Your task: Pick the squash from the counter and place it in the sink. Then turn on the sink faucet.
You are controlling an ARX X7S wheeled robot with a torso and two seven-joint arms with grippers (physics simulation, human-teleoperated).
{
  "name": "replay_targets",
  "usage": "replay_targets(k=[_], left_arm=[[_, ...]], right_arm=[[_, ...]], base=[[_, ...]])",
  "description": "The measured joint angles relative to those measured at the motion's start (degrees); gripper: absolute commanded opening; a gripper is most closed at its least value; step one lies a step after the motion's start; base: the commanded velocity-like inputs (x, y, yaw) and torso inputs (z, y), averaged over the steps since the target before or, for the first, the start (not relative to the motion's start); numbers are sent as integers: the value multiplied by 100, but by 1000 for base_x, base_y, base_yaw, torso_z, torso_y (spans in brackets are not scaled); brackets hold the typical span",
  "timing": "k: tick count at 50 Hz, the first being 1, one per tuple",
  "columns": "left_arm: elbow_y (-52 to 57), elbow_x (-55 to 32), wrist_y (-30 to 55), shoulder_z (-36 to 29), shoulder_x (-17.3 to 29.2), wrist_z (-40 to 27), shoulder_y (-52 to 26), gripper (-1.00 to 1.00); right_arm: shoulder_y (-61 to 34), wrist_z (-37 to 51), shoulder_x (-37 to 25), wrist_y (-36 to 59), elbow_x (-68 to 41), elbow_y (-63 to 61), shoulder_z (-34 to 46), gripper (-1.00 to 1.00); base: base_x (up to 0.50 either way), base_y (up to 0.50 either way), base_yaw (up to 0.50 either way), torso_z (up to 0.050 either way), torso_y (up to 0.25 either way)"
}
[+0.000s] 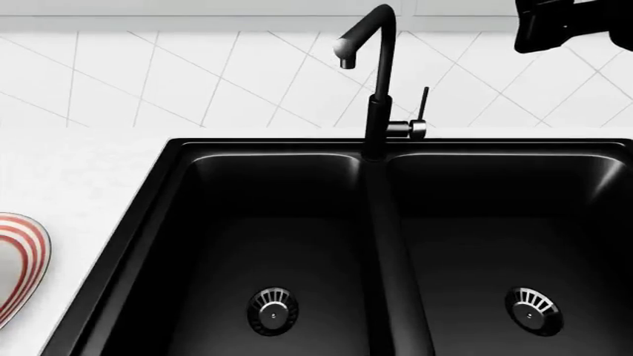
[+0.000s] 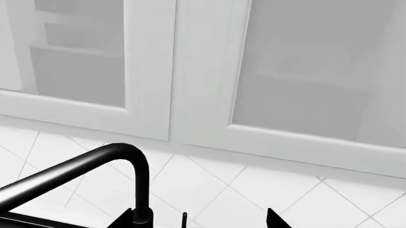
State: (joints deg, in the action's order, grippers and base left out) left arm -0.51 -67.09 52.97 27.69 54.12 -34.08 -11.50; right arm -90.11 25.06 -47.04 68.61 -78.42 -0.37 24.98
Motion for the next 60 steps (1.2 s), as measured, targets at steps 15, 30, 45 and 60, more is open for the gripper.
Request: replay_targets(k=[15, 30, 45, 60], left_arm=[[287, -520, 322, -185, 269, -232, -636, -100], [273, -1287, 1451, -2068, 266, -873, -3865, -100], [51, -1340, 2007, -3318, -387, -913, -5690, -100], [-59, -1058, 1953, -4294, -1188, 52, -6231, -100]], right_arm=[[-8, 30, -12, -12, -35, -9, 0, 100], [49, 64, -110, -46, -113, -60, -63, 100], [105, 12, -111, -122, -90, -37, -46, 100], [168, -23, -120, -187, -89, -35, -40, 100]], base=[[0, 0, 0, 0, 0], [0, 0, 0, 0, 0], [0, 0, 0, 0, 1], [0, 0, 0, 0, 0]])
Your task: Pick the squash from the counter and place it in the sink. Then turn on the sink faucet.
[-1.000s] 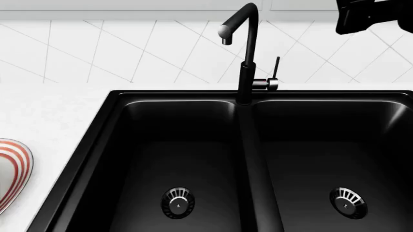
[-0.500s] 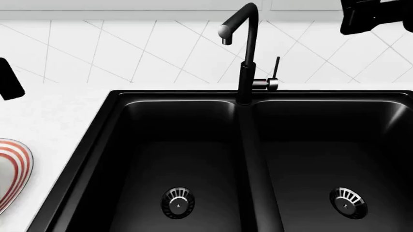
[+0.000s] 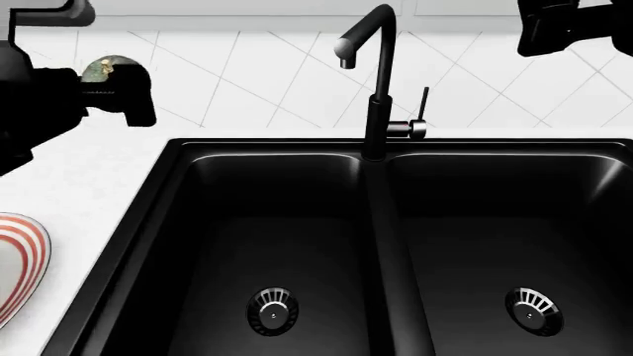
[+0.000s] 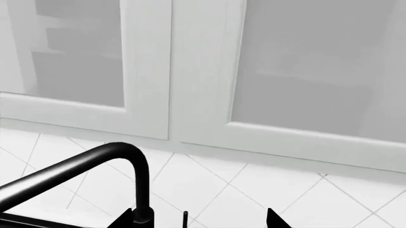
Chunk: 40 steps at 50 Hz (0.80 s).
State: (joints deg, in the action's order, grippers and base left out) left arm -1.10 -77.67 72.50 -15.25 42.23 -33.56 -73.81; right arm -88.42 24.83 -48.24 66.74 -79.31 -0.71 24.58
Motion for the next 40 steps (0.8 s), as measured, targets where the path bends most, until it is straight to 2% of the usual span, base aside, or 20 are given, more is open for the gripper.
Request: replay_targets(k=[18, 40], left_arm=[[-175, 600, -408, -979, -576, 1362, 184, -100], [-311, 1042, -672, -1744, -747, 1987, 965, -100]], right_arm=[[44, -35, 13, -54, 0, -4, 23, 100], [75, -92, 46, -120, 41, 30, 76, 100]], base=[[0, 0, 0, 0, 1], [0, 0, 0, 0, 0]])
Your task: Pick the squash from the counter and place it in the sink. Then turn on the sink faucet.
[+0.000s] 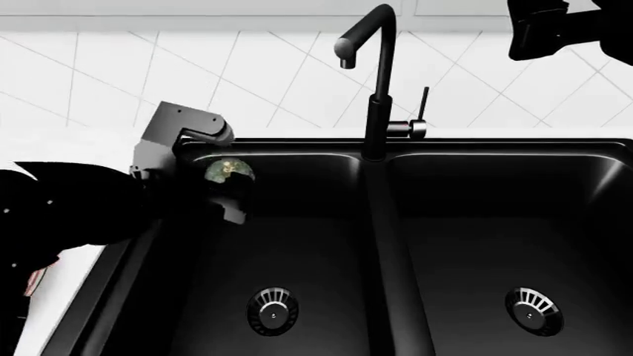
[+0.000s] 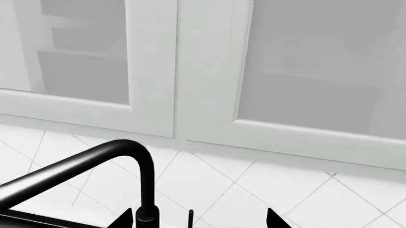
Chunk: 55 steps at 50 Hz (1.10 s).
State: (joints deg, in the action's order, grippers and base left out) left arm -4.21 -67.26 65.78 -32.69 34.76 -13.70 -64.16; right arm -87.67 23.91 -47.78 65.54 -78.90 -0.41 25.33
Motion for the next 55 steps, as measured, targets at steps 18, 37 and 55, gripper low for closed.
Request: replay_targets(k=[18, 37, 55], left_arm=[[-156, 207, -233, -316, 0, 257, 577, -100], [-557, 564, -633, -714, -187, 656, 1072, -100], [-788, 654, -785, -807, -268, 733, 1217, 100]], right_arm=[[20, -49, 39, -51, 45, 41, 53, 100], [130, -73, 32, -131, 70, 19, 82, 100], [186, -86, 7, -177, 66, 5, 87, 100]], base=[[0, 0, 0, 0, 1], [0, 0, 0, 0, 1], [0, 0, 0, 0, 0]])
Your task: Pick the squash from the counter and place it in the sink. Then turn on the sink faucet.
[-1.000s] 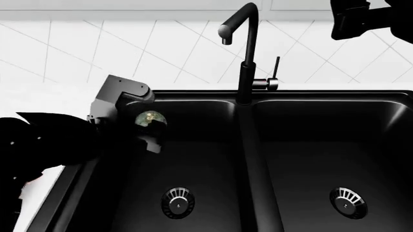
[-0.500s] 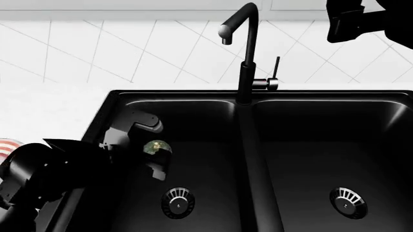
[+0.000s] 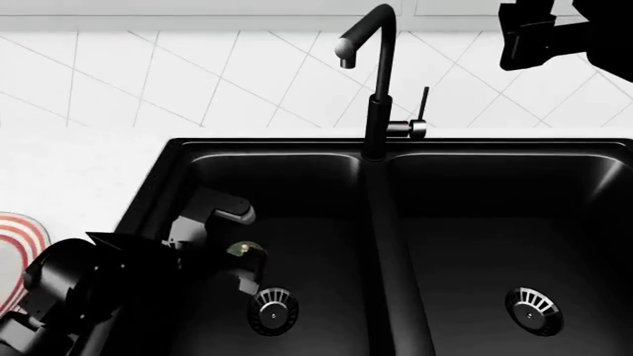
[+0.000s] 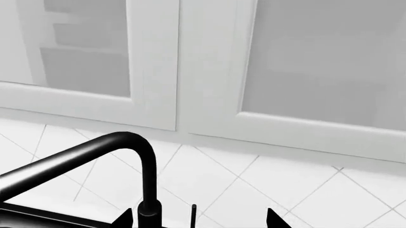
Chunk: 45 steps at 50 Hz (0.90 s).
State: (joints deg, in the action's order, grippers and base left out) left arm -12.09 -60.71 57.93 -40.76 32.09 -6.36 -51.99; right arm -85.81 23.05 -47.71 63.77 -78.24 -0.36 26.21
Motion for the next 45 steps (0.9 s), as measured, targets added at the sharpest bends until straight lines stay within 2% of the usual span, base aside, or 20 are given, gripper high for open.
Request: replay_targets(k=[20, 37, 45], left_arm=[[53, -24, -172, 140, 26, -164, -30, 100], [1176, 128, -1030, 1235, 413, -1632, -212, 100], [1630, 77, -1126, 1503, 566, -2022, -259, 100]], right_arm=[[44, 0, -28, -48, -9, -9, -5, 100], [223, -72, -13, -204, 83, -2, 34, 100], [360, -499, 308, -677, 642, 390, 316, 100]], base=[[0, 0, 0, 0, 0], [0, 0, 0, 0, 0], [0, 0, 0, 0, 0]])
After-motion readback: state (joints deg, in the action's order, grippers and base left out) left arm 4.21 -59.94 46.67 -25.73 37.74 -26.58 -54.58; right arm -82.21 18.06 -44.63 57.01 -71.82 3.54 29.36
